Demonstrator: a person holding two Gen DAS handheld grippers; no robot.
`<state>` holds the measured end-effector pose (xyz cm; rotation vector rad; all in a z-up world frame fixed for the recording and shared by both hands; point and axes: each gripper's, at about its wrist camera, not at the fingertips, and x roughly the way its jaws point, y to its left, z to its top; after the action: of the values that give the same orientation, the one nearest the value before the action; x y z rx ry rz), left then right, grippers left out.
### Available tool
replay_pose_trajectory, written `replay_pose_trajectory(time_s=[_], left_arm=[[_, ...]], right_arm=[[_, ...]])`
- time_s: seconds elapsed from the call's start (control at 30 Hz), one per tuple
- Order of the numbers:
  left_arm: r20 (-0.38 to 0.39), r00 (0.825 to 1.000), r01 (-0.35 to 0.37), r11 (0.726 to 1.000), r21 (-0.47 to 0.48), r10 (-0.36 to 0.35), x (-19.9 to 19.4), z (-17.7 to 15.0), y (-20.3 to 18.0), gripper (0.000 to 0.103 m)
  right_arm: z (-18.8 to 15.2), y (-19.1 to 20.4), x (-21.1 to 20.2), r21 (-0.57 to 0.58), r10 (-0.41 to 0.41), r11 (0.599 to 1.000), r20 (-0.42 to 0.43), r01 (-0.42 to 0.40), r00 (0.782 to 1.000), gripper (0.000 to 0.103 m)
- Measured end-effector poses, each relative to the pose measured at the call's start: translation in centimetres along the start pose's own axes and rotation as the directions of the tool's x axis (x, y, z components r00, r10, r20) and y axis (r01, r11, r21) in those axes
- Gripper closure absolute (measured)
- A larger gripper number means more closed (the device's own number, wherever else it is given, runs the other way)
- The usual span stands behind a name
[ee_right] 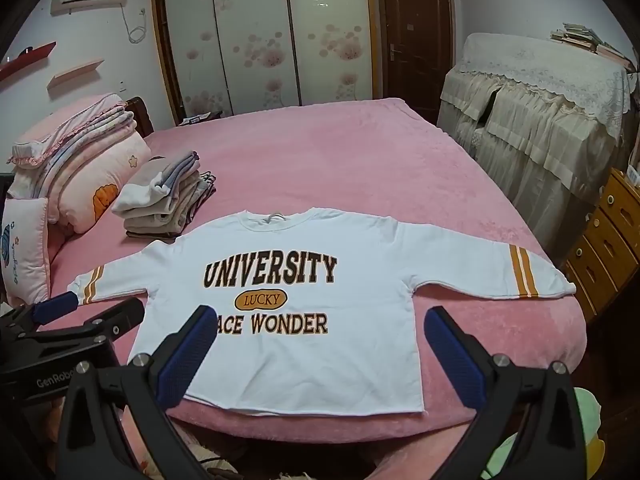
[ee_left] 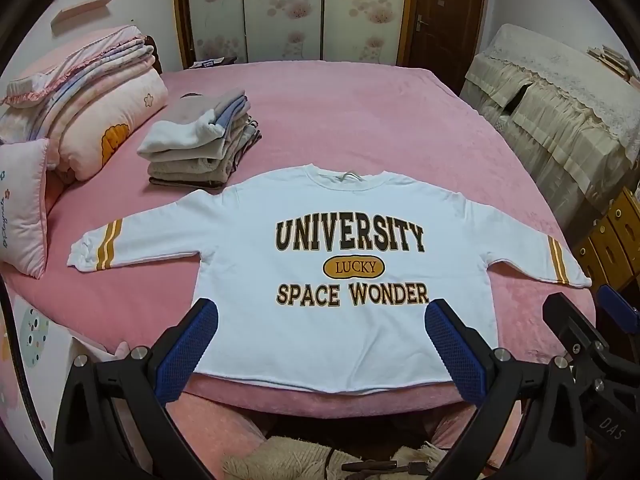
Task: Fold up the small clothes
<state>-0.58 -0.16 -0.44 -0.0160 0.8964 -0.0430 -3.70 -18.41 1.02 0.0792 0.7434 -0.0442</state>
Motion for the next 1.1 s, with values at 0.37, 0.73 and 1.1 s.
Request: replay_pose_trajectory(time_s=[0.37,0.73,1.1], left_arm=[[0.007,1.0,0.015,1.0,-0.006,-0.015,-0.14,-0.15,0.21,0.0],[0.001,1.0,0.022,0.999,-0.023,-0.022,-0.2,-0.3,0.46,0.0],[0.002,1.0,0.022,0.999,-0.023,-0.022,-0.2,-0.39,0.48,0.0]], right_arm=[[-0.01,-0.01,0.02,0.003,0.002,1.0,0.0,-0.002,1.0,0.0],[-0.12,-0.07,0.06,0.005,0.004,1.0,0.002,-0.004,1.0,0.0],[-0.22,0.21,-0.24,0.002,0.006,1.0,0.003,-0.006,1.0,0.0]])
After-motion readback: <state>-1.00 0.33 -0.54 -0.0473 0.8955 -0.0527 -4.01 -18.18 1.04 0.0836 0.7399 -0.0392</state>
